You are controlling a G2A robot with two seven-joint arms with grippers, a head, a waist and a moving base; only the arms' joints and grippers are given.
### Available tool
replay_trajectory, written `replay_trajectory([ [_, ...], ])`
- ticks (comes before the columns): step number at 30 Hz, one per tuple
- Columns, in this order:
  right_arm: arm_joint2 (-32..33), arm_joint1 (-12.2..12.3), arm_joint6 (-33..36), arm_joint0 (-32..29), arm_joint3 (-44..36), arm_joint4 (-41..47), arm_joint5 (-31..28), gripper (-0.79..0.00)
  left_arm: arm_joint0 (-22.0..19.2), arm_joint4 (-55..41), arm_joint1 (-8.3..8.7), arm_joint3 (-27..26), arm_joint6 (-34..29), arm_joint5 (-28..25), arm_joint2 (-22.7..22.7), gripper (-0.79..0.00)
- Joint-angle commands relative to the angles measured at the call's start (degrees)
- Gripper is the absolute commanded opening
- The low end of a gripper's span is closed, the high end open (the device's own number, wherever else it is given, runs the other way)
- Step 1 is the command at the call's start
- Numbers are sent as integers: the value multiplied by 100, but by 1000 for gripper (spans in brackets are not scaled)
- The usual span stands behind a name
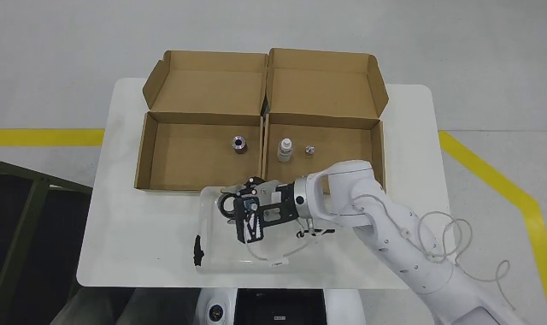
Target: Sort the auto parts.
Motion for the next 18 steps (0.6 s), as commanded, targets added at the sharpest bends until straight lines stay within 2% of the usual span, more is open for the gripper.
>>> replay_trajectory([
  [1, 38, -1, -40, 57, 26, 7, 55, -785, 0, 0, 0, 0, 0, 0, 0, 0],
  [18, -45, -123, -571, 776, 836, -71, 406, -785, 0, 0, 0, 0, 0, 0, 0, 0],
])
